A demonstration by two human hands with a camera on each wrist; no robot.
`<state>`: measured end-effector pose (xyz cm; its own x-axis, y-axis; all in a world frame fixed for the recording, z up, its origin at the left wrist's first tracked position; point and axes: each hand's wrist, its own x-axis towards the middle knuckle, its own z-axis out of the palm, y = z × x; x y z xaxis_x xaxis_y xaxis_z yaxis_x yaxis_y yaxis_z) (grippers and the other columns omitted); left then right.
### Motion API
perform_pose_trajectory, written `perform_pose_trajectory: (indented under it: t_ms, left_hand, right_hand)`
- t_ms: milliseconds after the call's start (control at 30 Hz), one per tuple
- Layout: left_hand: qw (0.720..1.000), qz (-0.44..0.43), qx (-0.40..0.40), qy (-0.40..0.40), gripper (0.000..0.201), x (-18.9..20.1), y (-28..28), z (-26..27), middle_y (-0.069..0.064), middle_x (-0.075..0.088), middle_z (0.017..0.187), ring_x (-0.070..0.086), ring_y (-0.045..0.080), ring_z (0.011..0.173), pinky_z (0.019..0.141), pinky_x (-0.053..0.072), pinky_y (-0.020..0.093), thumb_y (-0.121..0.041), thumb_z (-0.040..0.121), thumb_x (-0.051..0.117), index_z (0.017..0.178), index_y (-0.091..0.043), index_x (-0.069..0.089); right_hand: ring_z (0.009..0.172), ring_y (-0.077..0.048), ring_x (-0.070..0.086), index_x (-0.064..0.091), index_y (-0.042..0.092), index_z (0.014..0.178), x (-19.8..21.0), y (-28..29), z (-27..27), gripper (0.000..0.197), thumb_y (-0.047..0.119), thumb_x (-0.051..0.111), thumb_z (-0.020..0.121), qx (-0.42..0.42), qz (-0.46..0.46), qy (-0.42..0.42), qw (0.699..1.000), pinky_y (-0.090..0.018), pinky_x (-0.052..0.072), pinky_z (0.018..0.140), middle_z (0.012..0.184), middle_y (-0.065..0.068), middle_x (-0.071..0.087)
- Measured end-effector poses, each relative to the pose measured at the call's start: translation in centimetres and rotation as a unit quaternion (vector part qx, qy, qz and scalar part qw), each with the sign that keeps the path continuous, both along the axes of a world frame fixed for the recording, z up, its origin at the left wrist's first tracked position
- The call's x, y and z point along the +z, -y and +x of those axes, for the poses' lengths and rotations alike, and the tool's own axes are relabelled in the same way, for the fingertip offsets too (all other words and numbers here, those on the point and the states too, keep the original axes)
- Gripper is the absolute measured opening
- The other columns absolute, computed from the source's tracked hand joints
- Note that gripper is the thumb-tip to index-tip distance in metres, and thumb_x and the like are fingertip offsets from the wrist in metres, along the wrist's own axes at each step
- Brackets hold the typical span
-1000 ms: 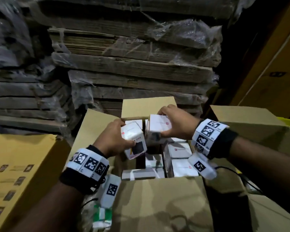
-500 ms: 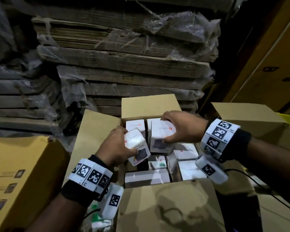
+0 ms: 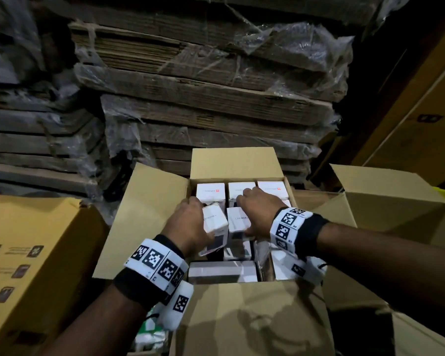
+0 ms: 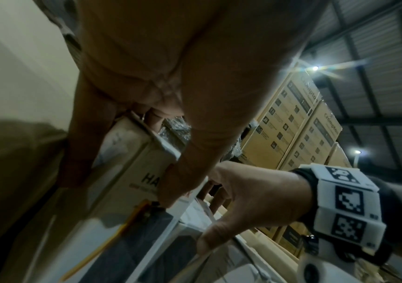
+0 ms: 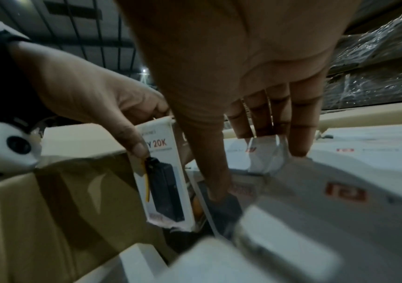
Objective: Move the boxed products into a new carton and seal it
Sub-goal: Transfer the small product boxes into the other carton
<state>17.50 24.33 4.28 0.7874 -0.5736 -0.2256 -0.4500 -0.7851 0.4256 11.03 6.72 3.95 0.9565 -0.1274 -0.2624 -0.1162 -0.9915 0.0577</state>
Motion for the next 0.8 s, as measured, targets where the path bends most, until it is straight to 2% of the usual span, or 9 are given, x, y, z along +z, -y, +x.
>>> perform_pose_trajectory:
  t_ms: [133,267,467,533,600,667,700,767,800]
  left_hand:
    - [0.999,-0.028,0.01,-0.015,0.073,0.2,-0.9,-0.1,0.006,0.047,0.126,0.05,0.022,0.113,0.091,0.046,0.033,-0.028,0.07,0.086,0.127,-0.013,0.043]
    - [0.998,-0.054,0.022,-0.025,0.063,1.7,-2.4,0.1,0.003,0.053,0.114,0.054,0.02,0.099,0.076,0.045,0.031,-0.033,0.07,0.085,0.118,-0.016,0.047]
    - [0.999,-0.046,0.024,-0.002,0.065,3.6,-4.1,-1.0,-0.001,0.055,0.105,0.056,0.018,0.088,0.063,0.043,0.03,-0.046,0.066,0.086,0.111,-0.019,0.047]
    - [0.998,-0.053,0.034,-0.008,0.063,4.0,-4.4,-1.4,-0.001,0.056,0.104,0.056,0.017,0.087,0.063,0.045,0.032,-0.048,0.068,0.084,0.109,-0.019,0.047]
    - [0.996,-0.072,0.053,-0.01,0.059,4.9,-5.0,-1.4,-0.001,0.057,0.1,0.058,0.016,0.087,0.068,0.051,0.035,-0.047,0.07,0.083,0.107,-0.018,0.047]
    - [0.994,-0.086,0.068,0.002,0.056,5.9,-5.6,-1.3,-0.002,0.059,0.095,0.059,0.014,0.083,0.067,0.052,0.036,-0.047,0.07,0.083,0.102,-0.019,0.047]
    - [0.994,-0.088,0.071,0.008,0.054,6.3,-5.8,-1.2,-0.003,0.06,0.094,0.06,0.013,0.081,0.064,0.05,0.035,-0.048,0.07,0.082,0.1,-0.019,0.047]
    - [0.993,-0.086,0.074,0.018,0.054,6.9,-6.2,-1.3,-0.004,0.06,0.091,0.058,0.011,0.077,0.057,0.043,0.03,-0.05,0.071,0.082,0.1,-0.02,0.047]
    - [0.993,-0.086,0.075,0.023,0.055,7.1,-6.3,-1.4,-0.004,0.06,0.091,0.057,0.009,0.076,0.055,0.04,0.028,-0.05,0.071,0.081,0.101,-0.02,0.047]
  right_hand:
    - [0.106,-0.027,0.048,0.05,0.016,0.111,0.5,0.4,-0.2,0.061,0.045,0.081,0.066,-0.002,0.023,0.015,1.0,-0.041,0.051,0.083,0.112,-0.007,0.051]
    - [0.105,-0.026,0.049,0.054,0.018,0.109,0.9,0.8,-0.5,0.055,0.039,0.08,0.066,-0.014,0.07,0.049,0.996,-0.039,0.049,0.084,0.107,-0.005,0.054]
    - [0.108,-0.023,0.05,0.055,0.024,0.122,1.2,0.9,0.1,0.055,0.028,0.076,0.071,0.068,0.118,0.041,0.99,-0.036,0.044,0.091,0.113,-0.001,0.056]
    - [0.108,-0.02,0.048,0.055,0.028,0.125,1.5,1.0,0.5,0.055,0.023,0.075,0.073,0.1,0.116,0.041,0.987,-0.025,0.039,0.087,0.114,0.002,0.057]
    - [0.101,-0.014,0.045,0.057,0.028,0.126,1.8,1.1,0.8,0.055,0.02,0.074,0.075,0.134,0.108,0.037,0.984,-0.01,0.024,0.073,0.111,0.005,0.059]
    - [0.097,-0.012,0.042,0.058,0.029,0.126,1.9,0.9,1.2,0.055,0.019,0.075,0.075,0.165,0.104,0.039,0.98,-0.006,0.02,0.072,0.106,0.007,0.059]
    - [0.1,-0.013,0.043,0.057,0.029,0.127,1.8,0.9,1.4,0.057,0.018,0.075,0.075,0.17,0.106,0.039,0.979,-0.008,0.021,0.074,0.107,0.007,0.059]
    - [0.105,-0.016,0.043,0.056,0.03,0.128,1.6,0.7,1.6,0.059,0.016,0.075,0.074,0.172,0.11,0.037,0.978,-0.023,0.036,0.082,0.111,0.007,0.057]
    - [0.104,-0.016,0.043,0.055,0.031,0.128,1.6,0.7,1.7,0.06,0.016,0.075,0.073,0.177,0.105,0.035,0.978,-0.028,0.04,0.081,0.11,0.008,0.057]
